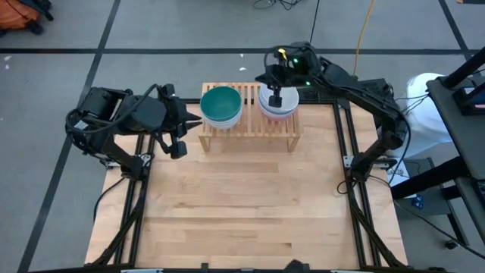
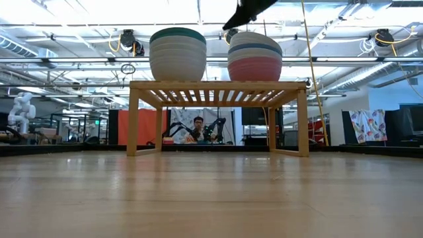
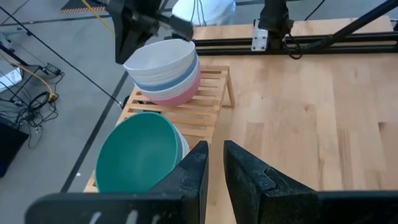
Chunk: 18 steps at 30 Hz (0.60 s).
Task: Place and stack bowls onto a shelf
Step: Stack the white bowl on top of the blue bowl on the shelf
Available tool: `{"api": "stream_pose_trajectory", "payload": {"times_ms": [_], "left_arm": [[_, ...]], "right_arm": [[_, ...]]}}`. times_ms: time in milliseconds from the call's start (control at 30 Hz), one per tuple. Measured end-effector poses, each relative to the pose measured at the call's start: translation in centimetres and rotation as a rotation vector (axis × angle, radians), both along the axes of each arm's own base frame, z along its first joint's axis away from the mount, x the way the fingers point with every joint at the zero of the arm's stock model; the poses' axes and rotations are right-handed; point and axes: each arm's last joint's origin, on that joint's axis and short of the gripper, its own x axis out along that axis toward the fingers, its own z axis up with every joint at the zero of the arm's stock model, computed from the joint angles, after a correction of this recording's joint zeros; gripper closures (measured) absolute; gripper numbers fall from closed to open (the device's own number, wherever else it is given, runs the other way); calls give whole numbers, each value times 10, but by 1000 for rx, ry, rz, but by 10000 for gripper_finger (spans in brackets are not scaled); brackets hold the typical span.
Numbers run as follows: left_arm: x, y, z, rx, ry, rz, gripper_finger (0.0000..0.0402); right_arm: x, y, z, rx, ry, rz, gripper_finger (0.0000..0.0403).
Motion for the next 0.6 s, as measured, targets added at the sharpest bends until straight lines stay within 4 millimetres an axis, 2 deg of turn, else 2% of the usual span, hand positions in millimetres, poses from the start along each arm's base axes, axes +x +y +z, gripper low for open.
{"api": "stream_pose_trajectory", "payload": {"times_ms": [167,367,600], "left_arm": [[-2,0,1,-2,-7,1,346],[-4,1,2,-2,-11,2,346],[-5,1,3,-5,-15,3,346]], "right_arm": [[6,-16,-17,39,49,-31,403],[16,-22,-32,105,77,30,403],[14,-24,-32,101,82,28,403]]}}
